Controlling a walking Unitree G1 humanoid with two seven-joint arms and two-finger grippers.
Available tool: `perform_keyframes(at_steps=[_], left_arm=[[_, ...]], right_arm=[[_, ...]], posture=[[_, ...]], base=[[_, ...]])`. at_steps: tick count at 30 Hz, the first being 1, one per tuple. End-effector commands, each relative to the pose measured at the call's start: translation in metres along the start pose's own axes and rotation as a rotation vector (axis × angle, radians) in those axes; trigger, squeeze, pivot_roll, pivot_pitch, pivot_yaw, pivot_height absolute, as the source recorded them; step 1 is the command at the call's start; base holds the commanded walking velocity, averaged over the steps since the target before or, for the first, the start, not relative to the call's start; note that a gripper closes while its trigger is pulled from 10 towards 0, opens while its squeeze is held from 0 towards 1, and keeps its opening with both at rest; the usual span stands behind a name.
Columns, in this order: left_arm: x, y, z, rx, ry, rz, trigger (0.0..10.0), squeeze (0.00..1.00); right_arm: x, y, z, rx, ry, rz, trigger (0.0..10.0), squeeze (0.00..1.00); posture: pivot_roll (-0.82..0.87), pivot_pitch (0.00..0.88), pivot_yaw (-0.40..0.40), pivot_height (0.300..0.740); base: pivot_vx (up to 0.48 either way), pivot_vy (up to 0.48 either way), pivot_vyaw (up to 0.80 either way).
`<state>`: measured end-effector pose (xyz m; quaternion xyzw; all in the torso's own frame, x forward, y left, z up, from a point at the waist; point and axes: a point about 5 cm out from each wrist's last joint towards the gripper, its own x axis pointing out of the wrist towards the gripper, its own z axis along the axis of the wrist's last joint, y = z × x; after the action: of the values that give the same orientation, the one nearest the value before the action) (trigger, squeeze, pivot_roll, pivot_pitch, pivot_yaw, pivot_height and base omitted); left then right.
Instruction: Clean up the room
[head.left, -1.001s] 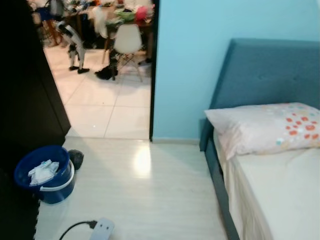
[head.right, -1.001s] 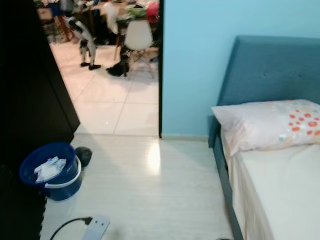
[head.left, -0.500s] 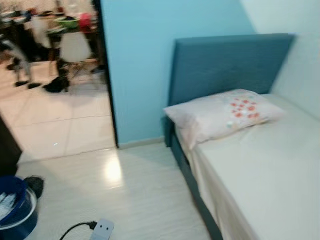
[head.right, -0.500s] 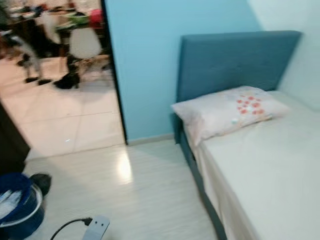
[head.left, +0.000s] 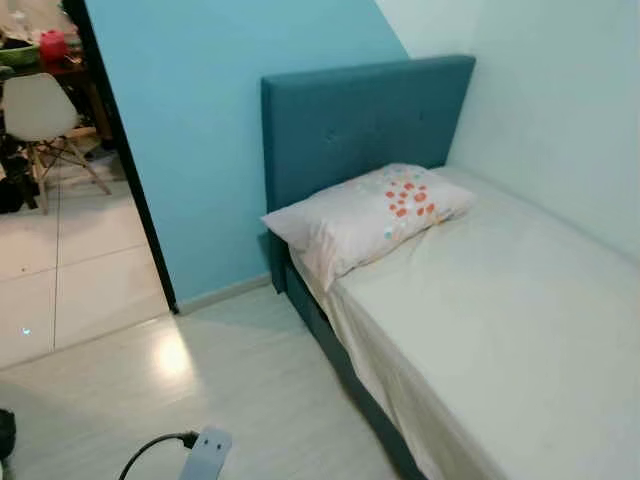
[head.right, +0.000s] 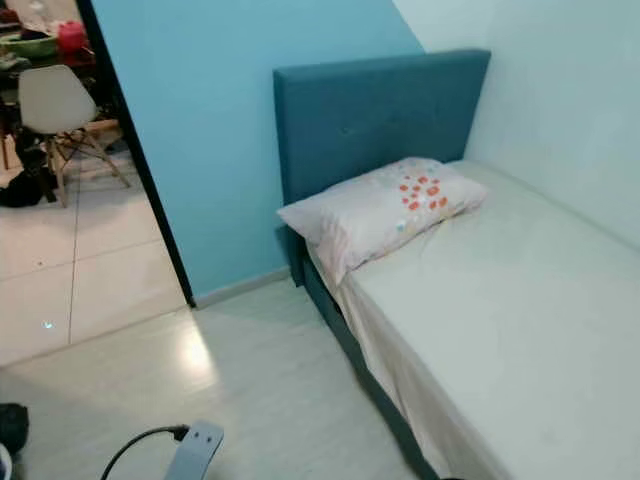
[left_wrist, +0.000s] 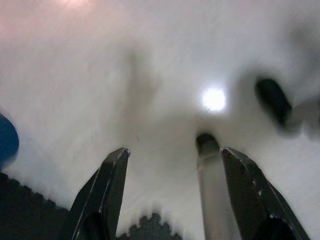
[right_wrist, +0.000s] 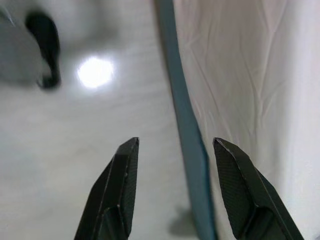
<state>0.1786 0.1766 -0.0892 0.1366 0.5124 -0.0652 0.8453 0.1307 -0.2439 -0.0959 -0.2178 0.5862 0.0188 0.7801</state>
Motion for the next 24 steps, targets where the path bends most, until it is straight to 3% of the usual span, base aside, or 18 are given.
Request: perform_keyframes(at_steps=[1, 24], left_arm=[[0.0, -0.002, -0.001, 0.005, 0.009, -0.009, 10.0, 0.0], [0.0, -0.004, -0.003, -0.029, 0.012, -0.023, 10.0, 0.0]], right_arm=[[0.0, 0.004, -0.006, 0.0, 0.022, 0.01, 10.0, 0.0], [-0.001, 0.0, -0.017, 0.021, 0.037, -0.004, 10.0, 0.0]], posture=[[-0.08, 0.0, -0.024, 0.74], [-0.09, 0.0, -0.02, 0.74]], base=[[0.0, 0.0, -0.76], [0.0, 0.0, -0.76]])
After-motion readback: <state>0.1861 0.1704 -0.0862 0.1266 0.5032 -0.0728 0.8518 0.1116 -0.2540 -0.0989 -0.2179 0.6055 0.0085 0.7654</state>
